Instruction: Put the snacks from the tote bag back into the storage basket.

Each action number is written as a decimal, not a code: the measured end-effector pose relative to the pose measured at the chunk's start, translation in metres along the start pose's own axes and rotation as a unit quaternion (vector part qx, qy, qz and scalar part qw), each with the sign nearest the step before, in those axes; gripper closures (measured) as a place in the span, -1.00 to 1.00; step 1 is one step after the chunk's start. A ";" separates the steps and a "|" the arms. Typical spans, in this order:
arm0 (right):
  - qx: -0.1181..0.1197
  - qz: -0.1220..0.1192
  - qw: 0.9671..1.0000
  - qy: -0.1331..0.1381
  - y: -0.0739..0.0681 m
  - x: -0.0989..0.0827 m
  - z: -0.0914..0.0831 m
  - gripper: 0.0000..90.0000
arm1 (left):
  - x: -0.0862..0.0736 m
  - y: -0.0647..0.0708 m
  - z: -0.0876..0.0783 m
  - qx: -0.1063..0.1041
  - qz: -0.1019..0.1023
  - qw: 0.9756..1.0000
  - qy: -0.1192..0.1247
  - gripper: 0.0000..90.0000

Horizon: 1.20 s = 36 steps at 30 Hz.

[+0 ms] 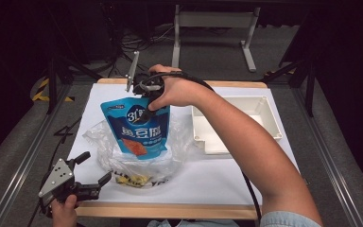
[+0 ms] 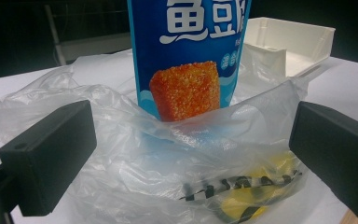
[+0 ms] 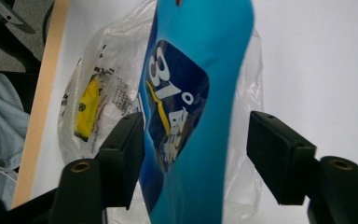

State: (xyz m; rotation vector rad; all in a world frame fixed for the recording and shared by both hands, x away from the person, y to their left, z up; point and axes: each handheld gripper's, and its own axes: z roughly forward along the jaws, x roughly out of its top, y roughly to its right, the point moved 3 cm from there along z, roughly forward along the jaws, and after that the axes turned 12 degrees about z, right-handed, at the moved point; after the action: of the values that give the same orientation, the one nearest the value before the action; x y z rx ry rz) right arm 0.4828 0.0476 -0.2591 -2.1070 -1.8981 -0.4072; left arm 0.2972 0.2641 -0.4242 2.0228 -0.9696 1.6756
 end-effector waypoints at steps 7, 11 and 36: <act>0.010 -0.006 1.000 -0.013 -0.003 0.000 0.007 0.05 | 0.000 0.000 0.001 0.003 -0.005 1.000 0.009 -0.97; 0.009 -0.010 0.999 -0.030 -0.003 0.000 0.011 0.12 | 0.000 0.000 0.001 0.004 -0.004 1.000 0.008 -0.97; -0.022 -0.004 0.997 -0.070 -0.013 0.009 0.011 0.96 | 0.000 -0.001 0.000 0.002 -0.005 1.000 0.012 -0.97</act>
State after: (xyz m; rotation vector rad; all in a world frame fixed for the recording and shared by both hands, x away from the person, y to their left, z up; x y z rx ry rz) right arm 0.4710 0.0613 -0.2651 -2.2097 -1.9928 -0.3121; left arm 0.2979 0.2646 -0.4242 2.0035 -0.9473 1.6935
